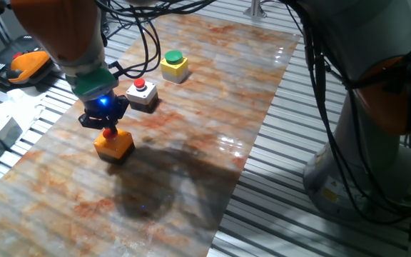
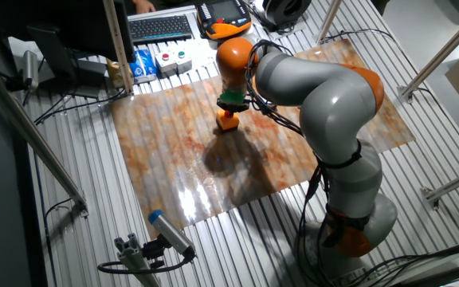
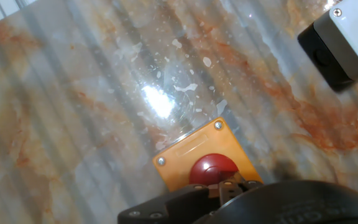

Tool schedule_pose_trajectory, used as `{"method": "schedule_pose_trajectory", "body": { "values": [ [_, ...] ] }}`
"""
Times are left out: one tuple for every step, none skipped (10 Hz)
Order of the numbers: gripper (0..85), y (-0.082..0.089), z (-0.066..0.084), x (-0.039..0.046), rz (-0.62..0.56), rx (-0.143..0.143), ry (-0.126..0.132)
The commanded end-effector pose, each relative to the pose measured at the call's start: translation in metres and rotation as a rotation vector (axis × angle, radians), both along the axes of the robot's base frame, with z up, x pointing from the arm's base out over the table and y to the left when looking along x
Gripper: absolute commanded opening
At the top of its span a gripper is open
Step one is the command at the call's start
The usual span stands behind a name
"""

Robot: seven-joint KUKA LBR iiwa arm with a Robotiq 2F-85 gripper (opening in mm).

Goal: Press three buttons from left to right in sequence

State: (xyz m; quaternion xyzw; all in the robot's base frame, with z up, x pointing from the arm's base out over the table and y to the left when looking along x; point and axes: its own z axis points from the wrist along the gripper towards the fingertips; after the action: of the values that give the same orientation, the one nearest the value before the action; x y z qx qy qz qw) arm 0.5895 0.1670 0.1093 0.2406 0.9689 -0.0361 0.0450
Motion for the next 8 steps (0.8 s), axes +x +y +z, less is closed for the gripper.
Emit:
{"method": "schedule_pose_trajectory", "body": {
  "values": [
    [0.0,-0.0002,0.0,0.0,0.0,-0.002,-0.001],
    [0.0,-0.0006,0.0009,-0.0004,0.0,-0.005,-0.001],
    [0.0,-0.0017,0.0026,-0.0007,0.001,-0.003,0.0],
    [0.0,-0.0022,0.0033,-0.0013,0.003,-0.001,0.0],
    [0.0,-0.0005,0.0025,-0.0015,0.0,-0.003,-0.001],
    [0.0,0.0003,0.0029,-0.0012,-0.002,-0.002,-0.001],
    [0.0,0.0026,0.0036,-0.0004,-0.007,0.003,0.001],
    [0.0,0.0061,0.0045,0.0008,-0.014,-0.001,0.004]
  ]
}}
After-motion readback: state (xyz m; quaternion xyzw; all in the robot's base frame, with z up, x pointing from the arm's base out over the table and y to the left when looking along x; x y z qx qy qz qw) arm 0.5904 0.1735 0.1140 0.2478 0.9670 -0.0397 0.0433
